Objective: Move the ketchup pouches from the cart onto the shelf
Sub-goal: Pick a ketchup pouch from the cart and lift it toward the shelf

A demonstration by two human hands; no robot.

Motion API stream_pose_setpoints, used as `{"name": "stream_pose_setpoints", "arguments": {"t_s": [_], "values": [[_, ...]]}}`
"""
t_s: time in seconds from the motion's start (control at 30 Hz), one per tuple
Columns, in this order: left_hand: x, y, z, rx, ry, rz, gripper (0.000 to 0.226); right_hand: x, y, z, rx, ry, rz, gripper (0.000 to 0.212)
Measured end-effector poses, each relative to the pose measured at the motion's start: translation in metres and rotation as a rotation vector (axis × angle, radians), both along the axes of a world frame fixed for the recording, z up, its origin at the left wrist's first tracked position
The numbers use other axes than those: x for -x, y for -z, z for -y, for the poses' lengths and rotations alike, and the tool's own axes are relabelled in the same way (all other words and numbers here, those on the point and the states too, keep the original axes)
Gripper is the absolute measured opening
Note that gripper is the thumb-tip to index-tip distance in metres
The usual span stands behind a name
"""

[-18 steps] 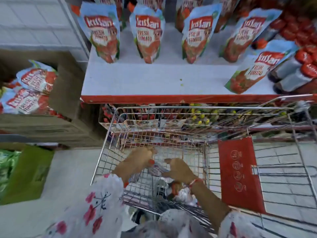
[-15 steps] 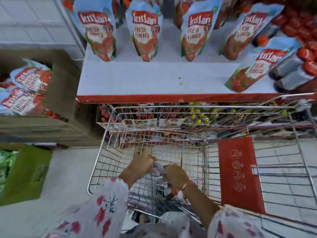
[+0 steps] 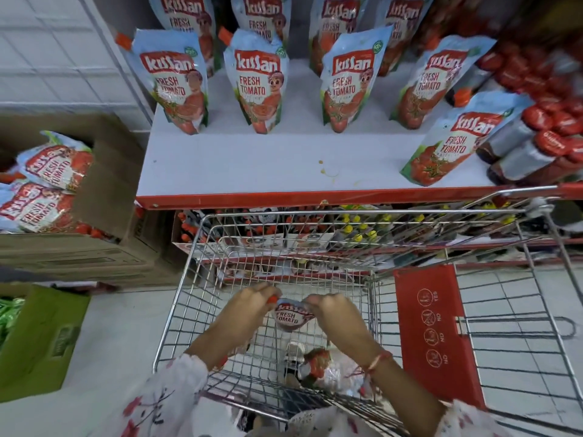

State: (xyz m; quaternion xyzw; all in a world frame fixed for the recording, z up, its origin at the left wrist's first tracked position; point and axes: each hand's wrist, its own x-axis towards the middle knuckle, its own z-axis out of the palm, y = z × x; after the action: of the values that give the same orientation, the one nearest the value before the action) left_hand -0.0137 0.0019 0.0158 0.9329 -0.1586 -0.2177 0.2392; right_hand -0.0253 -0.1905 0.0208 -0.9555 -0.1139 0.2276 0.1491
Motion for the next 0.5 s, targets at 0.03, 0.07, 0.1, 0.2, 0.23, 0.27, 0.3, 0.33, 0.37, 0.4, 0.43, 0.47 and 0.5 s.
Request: {"name": "stream_pose_setpoints", "arguments": {"t_s": [0.03, 0.07, 0.1, 0.2, 0.23, 0.27, 0.3, 0.33, 0.37, 0.4, 0.43, 0.47, 0.5], "values": [[-0.001, -0.008, -0.001, 0.045, -0.033, 0.025, 0.027, -0.003, -0.011, 0.002, -0.035, 0.024, 0.02, 0.023], [-0.003, -0.019, -0.002, 0.082, -0.057, 0.057, 0.027, -0.007, -0.023, 0.005, -0.072, 0.052, 0.049, 0.023], [-0.005, -0.029, -0.003, 0.12, -0.077, 0.094, 0.027, -0.012, -0.037, 0.007, -0.101, 0.08, 0.088, 0.022], [-0.013, -0.065, 0.001, 0.219, -0.127, 0.173, 0.03, -0.028, -0.076, 0.016, -0.223, 0.146, 0.279, 0.015], [-0.017, -0.077, 0.004, 0.237, -0.141, 0.21, 0.031, -0.034, -0.09, 0.019, -0.268, 0.161, 0.338, 0.012], [-0.021, -0.09, 0.006, 0.254, -0.155, 0.243, 0.031, -0.04, -0.102, 0.022, -0.301, 0.171, 0.384, 0.011], [-0.026, -0.1, 0.009, 0.273, -0.166, 0.276, 0.03, -0.045, -0.114, 0.025, -0.321, 0.182, 0.416, 0.011], [-0.031, -0.113, 0.011, 0.292, -0.175, 0.318, 0.03, -0.051, -0.128, 0.029, -0.346, 0.189, 0.452, 0.01], [-0.037, -0.125, 0.014, 0.308, -0.18, 0.365, 0.03, -0.056, -0.142, 0.032, -0.374, 0.194, 0.498, 0.009], [-0.043, -0.139, 0.016, 0.322, -0.178, 0.411, 0.03, -0.062, -0.156, 0.036, -0.411, 0.191, 0.551, 0.009], [-0.051, -0.152, 0.018, 0.34, -0.17, 0.457, 0.029, -0.068, -0.17, 0.04, -0.442, 0.187, 0.599, 0.01], [-0.059, -0.167, 0.021, 0.356, -0.163, 0.492, 0.028, -0.073, -0.184, 0.043, -0.466, 0.183, 0.644, 0.01], [-0.067, -0.181, 0.024, 0.373, -0.16, 0.527, 0.027, -0.08, -0.198, 0.045, -0.472, 0.179, 0.693, 0.01]]}}
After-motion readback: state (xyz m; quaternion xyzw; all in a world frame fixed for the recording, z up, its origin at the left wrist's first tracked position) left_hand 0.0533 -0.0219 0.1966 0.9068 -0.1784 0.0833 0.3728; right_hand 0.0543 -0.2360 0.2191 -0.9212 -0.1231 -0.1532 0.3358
